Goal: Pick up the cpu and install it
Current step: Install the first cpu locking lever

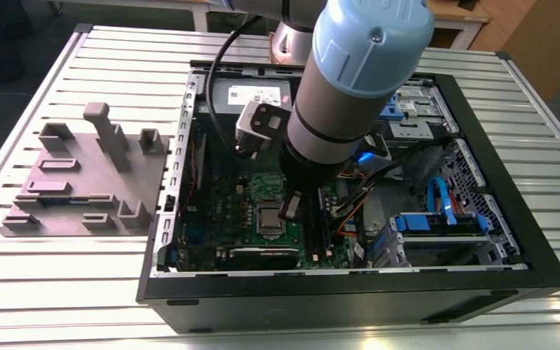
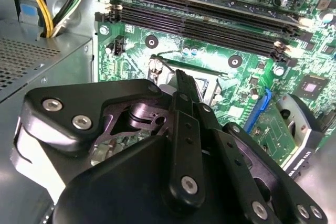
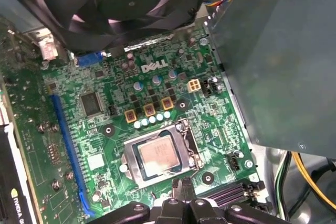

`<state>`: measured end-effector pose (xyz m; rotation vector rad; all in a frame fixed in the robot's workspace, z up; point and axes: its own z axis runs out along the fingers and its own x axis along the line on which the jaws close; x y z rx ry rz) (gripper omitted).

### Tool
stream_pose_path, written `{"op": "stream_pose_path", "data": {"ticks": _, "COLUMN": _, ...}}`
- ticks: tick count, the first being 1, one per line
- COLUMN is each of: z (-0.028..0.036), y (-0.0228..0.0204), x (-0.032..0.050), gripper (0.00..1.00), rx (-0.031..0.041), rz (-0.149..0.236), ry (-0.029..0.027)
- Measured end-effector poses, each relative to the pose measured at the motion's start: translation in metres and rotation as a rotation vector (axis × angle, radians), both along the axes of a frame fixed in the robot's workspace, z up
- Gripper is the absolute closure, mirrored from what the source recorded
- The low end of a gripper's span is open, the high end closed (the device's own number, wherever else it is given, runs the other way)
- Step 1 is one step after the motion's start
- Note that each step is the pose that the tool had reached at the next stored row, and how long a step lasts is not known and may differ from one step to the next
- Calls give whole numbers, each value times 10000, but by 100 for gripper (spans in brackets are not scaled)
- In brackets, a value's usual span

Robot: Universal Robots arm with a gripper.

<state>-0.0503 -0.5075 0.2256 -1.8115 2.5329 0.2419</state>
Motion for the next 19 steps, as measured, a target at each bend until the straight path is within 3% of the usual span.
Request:
{"op": "stream_pose_path", "data": {"ticks": 3, "z": -2, "y": 0, "x": 0, "gripper": 90, "rx": 0, "rz": 341, "ry": -70}}
{"op": "stream_pose_path", "data": {"ticks": 9, "z": -11, "y": 0, "x": 0, "gripper": 90, "rx": -1, "rz": 518, "ry": -194}}
{"op": "stream_pose_path", "data": {"ticks": 13, "z": -16, "y": 0, "x": 0, "gripper": 90, "rx": 0, "rz": 675, "ry": -213}}
{"op": "stream_pose_path", "data": {"ticks": 19, "z": -26, "y": 0, "x": 0, "gripper": 90, "rx": 10, "rz": 1530, "ry": -223}}
